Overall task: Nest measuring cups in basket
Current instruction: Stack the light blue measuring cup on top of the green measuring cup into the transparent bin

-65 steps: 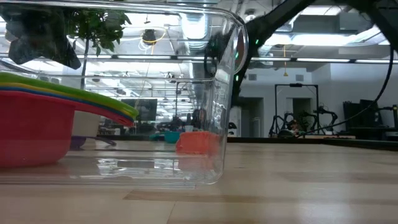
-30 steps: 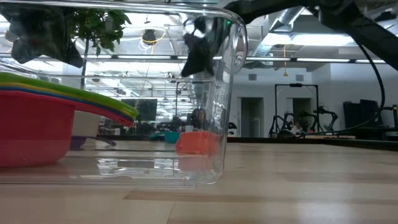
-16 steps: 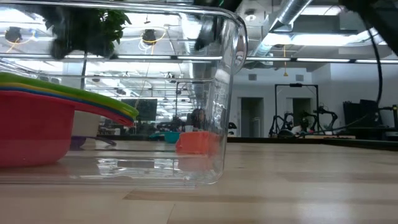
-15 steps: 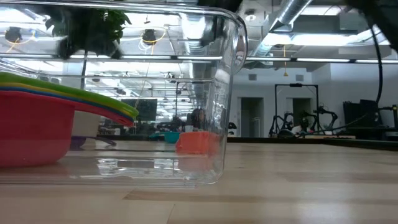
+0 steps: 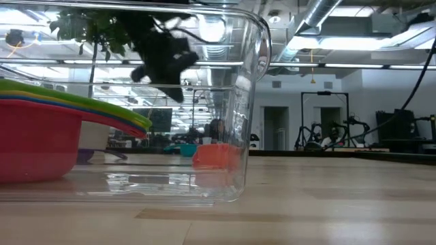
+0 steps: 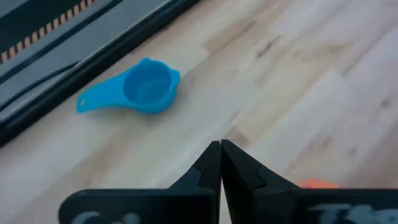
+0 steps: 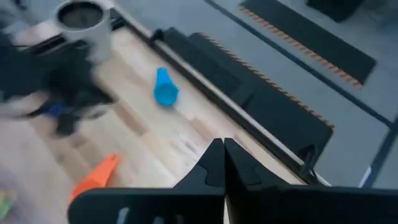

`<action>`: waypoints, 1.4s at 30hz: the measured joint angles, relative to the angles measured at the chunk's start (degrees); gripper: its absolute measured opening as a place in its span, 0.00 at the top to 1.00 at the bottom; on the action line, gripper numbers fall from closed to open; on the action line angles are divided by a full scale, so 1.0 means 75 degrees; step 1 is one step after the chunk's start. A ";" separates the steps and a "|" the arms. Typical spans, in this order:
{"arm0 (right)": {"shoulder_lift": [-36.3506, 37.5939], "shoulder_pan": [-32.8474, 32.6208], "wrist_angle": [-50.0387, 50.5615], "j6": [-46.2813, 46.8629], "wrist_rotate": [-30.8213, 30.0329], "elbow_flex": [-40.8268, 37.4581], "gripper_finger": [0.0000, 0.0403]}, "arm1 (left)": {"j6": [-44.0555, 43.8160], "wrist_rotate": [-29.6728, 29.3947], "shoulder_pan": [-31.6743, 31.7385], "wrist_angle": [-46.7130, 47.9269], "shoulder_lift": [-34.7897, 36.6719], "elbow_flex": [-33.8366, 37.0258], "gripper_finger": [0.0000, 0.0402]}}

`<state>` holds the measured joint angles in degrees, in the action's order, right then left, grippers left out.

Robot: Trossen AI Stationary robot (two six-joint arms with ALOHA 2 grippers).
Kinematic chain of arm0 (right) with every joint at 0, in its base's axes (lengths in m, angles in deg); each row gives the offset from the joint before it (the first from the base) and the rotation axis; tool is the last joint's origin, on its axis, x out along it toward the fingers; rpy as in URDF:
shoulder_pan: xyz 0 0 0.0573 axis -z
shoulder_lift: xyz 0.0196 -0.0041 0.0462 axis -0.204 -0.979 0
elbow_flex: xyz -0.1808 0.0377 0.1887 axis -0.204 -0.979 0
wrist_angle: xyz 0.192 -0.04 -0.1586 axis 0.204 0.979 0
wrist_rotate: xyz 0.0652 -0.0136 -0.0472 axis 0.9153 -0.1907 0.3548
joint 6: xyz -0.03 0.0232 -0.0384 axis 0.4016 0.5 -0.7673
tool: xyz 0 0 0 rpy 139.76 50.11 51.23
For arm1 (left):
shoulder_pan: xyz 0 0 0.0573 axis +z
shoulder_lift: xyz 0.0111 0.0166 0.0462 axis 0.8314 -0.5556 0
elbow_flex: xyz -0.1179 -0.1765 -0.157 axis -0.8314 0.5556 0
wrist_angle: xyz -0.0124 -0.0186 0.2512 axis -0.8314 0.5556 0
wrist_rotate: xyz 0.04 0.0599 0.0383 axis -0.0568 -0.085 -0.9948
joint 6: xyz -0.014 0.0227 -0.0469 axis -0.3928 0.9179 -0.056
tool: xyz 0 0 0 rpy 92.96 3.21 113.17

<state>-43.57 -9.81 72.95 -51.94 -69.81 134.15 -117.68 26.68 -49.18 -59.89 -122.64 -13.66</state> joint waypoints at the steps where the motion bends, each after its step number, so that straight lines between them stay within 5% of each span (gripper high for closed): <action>1: 0.0199 -0.0261 -0.0031 0.0013 -0.0118 -0.0185 0.98 | 0.0149 0.0121 0.0146 0.0009 -0.0241 -0.0260 1.00; 8: 0.1449 -0.1743 -0.0120 0.1177 -0.1365 -0.2103 0.98 | 0.0397 -0.0015 0.0680 0.0650 -0.1629 -0.1993 1.00; 18: 0.3138 -0.2826 -0.0685 0.2640 -0.1852 -0.4372 0.98 | -0.0361 0.0578 0.1383 0.2107 -0.3415 -0.3623 1.00; 29: 0.3369 -0.3299 -0.0698 0.2423 -0.1964 -0.4843 0.97 | -0.1558 0.0610 0.1778 0.2638 -0.4398 -0.4695 1.00; 42: 0.3549 -0.3714 -0.0274 0.2161 -0.1965 -0.4837 0.97 | -0.1809 0.1037 0.2667 0.3025 -0.4390 -0.4753 1.00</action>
<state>-16.96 -37.67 70.90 -35.74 -84.54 97.87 -131.25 34.46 -29.18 -37.20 -155.56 -49.31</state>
